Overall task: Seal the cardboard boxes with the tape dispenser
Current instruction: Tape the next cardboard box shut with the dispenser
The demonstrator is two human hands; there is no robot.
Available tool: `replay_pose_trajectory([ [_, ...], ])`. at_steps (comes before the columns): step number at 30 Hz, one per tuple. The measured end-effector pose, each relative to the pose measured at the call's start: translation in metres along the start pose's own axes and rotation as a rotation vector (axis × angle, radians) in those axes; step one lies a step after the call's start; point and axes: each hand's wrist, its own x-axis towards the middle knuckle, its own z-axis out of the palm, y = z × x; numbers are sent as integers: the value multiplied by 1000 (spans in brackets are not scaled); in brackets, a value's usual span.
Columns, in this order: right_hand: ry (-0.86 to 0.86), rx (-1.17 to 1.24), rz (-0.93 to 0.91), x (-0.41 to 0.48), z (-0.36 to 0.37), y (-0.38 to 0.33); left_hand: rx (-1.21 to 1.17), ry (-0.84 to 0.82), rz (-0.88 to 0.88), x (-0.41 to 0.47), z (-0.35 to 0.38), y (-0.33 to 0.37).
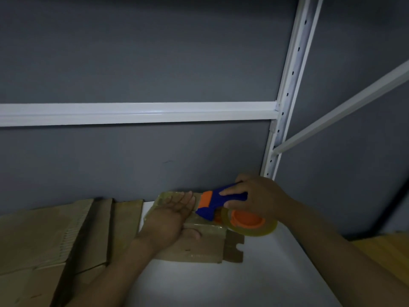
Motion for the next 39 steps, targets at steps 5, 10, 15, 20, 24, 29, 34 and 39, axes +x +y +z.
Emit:
replay_pose_trajectory([
  [5, -27, 117, 35, -10, -3, 12, -73, -54, 36, -1, -1, -12],
  [10, 6, 234, 108, -39, -1, 44, 55, -13, 94, -4, -12, -9],
  [15, 52, 479, 161, -54, 33, 49, -54, 1, 140, -6, -12, -15],
  [20, 75, 509, 176, -57, 51, 40, -151, -150, 80, 7, -17, 7],
  [24, 98, 587, 175, -64, 69, 32, -183, -111, 69, 16, -13, 26],
  [29, 100, 723, 225, -78, 74, 38, -199, -125, 54, 20, -15, 24],
  [34, 13, 652, 284, -112, 71, 57, -188, -129, 51, 21, -16, 22],
  [39, 50, 278, 258, -117, 76, 46, -203, -117, 42, 20, -17, 27],
])
